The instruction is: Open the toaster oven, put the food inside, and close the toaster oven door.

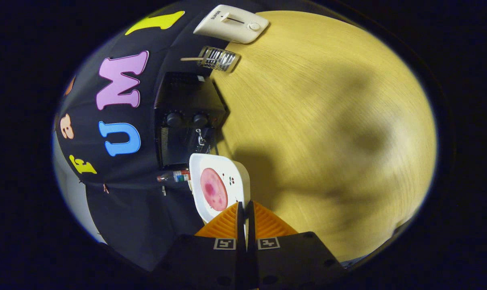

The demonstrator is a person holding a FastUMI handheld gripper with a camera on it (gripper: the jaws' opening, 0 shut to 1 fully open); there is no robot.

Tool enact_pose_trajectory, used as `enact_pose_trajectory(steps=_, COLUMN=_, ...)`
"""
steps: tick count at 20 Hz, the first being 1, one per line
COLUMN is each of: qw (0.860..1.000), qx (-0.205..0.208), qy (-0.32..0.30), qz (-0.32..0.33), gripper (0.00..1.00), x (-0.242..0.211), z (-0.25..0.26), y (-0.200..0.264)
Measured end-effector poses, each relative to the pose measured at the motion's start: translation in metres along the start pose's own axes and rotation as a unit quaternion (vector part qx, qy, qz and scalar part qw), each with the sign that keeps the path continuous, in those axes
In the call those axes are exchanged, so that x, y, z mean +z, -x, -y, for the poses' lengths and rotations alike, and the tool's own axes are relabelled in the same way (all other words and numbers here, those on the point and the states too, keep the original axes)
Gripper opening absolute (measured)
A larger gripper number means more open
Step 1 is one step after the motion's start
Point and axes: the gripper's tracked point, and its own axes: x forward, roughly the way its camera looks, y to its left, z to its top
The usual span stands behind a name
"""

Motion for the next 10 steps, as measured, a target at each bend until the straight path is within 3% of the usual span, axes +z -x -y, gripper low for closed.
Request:
enact_pose_trajectory(steps=4, qw=0.997, qx=0.022, qy=-0.052, qz=0.057, gripper=0.05, x=-0.012, z=-0.052, y=-0.027)
enact_pose_trajectory(steps=8, qw=0.991, qx=-0.005, qy=-0.070, qz=0.118, gripper=0.05, x=-0.017, z=-0.086, y=-0.073)
enact_pose_trajectory(steps=10, qw=0.986, qx=0.000, qy=-0.095, qz=0.138, gripper=0.05, x=-0.016, z=-0.113, y=-0.098)
